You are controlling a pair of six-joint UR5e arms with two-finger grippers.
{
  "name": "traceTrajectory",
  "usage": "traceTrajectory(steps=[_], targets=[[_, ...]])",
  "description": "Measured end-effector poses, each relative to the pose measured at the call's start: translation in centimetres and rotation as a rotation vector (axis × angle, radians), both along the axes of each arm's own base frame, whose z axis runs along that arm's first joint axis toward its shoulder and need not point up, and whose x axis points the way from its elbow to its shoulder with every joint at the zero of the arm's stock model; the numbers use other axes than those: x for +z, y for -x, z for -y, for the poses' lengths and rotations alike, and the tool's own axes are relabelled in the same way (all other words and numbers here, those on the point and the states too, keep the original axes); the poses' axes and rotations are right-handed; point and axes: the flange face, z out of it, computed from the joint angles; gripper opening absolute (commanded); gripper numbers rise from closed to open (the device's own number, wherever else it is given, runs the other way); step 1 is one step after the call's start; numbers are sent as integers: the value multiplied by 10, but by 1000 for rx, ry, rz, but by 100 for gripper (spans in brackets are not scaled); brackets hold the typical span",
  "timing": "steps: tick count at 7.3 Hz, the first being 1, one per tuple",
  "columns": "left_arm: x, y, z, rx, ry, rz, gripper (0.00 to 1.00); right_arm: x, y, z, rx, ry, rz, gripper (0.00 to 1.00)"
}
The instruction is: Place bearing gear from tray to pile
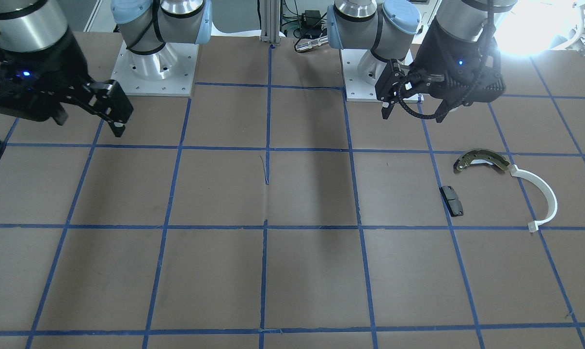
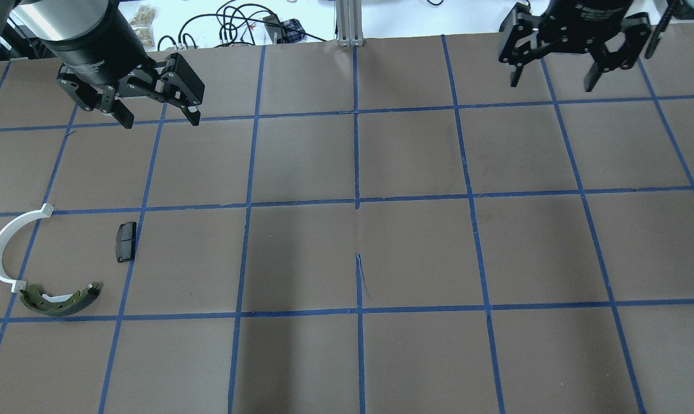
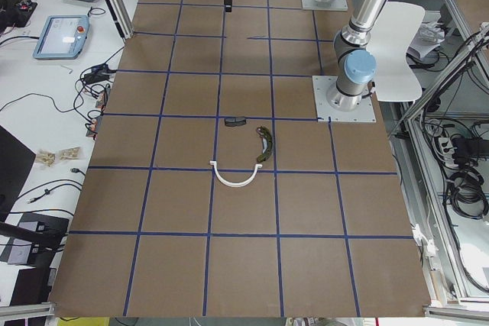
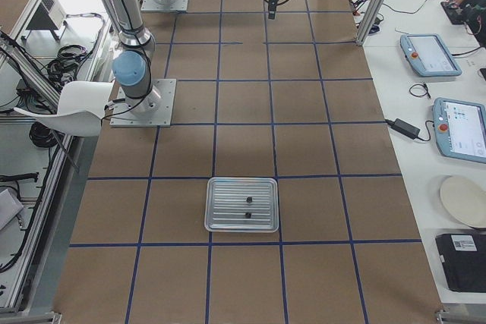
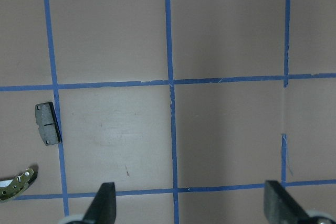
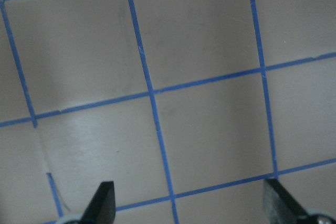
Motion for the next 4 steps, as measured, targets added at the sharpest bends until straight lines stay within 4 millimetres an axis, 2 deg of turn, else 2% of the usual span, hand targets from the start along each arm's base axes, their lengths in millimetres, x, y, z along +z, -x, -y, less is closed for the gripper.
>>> traceTrajectory(steps=[1,2,3,4], targets=[[0,0,0,0,0,0,100,6,63,-4,71,-22,4,100],[0,0,0,-1,0,0,100,9,141,-12,176,-43,14,100],[0,0,0,-2,0,0,100,6,214,-24,269,-61,30,100],[-1,0,-1,-2,-1,0,100,-10,285,-31,386,-84,39,100]])
